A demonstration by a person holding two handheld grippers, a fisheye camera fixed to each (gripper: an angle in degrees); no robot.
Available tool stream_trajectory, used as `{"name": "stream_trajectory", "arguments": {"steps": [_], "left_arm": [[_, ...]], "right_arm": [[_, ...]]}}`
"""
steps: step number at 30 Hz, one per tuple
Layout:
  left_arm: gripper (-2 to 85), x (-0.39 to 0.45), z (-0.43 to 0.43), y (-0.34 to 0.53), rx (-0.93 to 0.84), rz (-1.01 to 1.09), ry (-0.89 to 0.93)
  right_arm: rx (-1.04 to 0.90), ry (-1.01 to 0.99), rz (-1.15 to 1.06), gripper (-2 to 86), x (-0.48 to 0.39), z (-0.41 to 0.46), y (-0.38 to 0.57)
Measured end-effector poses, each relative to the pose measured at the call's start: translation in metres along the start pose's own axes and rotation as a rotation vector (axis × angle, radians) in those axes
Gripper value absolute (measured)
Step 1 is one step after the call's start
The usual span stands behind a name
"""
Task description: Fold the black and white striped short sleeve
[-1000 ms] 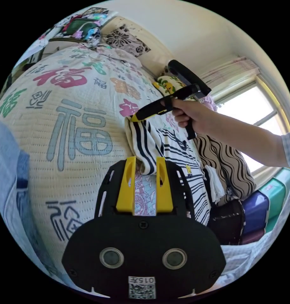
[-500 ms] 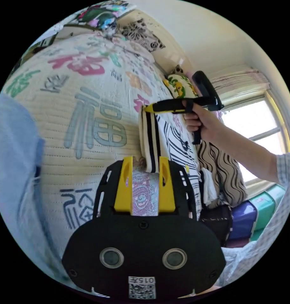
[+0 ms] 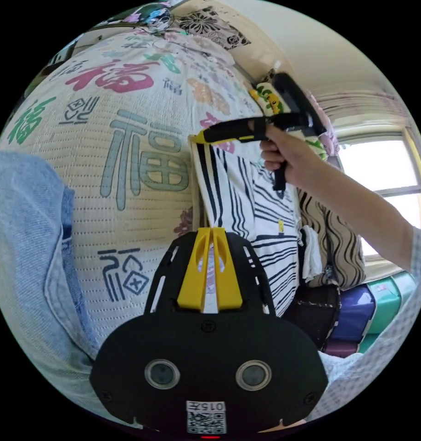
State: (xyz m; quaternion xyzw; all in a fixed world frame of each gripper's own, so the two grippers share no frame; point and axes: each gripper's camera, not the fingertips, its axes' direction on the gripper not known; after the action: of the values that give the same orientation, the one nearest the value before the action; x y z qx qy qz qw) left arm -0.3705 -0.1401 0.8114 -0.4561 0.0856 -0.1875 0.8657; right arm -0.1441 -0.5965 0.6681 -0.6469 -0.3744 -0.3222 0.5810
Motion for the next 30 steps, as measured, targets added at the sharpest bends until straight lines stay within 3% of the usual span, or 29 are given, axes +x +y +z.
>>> {"name": "stream_trajectory", "arguments": {"steps": [6, 12, 15, 17, 19, 23, 30], "left_arm": [[0.7, 0.031, -0.003, 0.015, 0.027, -0.04, -0.138], [6.9, 0.091, -0.016, 0.076, -0.092, 0.037, -0.022], [7.5, 0.122, -0.001, 0.121, -0.262, 0.033, -0.006], [7.5, 0.138, 0.012, 0.148, -0.361, 0.015, -0.022], [7.7, 0.157, 0.026, 0.179, -0.455, -0.034, -0.006], [7.8, 0.194, 0.037, 0.204, -0.505, -0.005, -0.076], [8.5, 0.29, 0.054, 0.21, -0.56, 0.142, -0.345]], "right_arm": [[0.154, 0.112, 0.008, 5.6, 0.0, -0.039, 0.046], [0.218, -0.032, 0.059, 5.8, 0.02, -0.086, 0.21], [0.149, -0.009, 0.252, 6.6, 0.04, -0.079, 0.325], [0.047, 0.096, 0.508, 8.3, 0.065, -0.059, 0.428], [0.056, -0.014, 0.742, 9.6, 0.089, -0.047, 0.509], [-0.032, 0.048, 1.076, 10.1, 0.123, -0.022, 0.653], [-0.163, 0.053, 1.06, 9.2, 0.158, 0.022, 0.731]]}}
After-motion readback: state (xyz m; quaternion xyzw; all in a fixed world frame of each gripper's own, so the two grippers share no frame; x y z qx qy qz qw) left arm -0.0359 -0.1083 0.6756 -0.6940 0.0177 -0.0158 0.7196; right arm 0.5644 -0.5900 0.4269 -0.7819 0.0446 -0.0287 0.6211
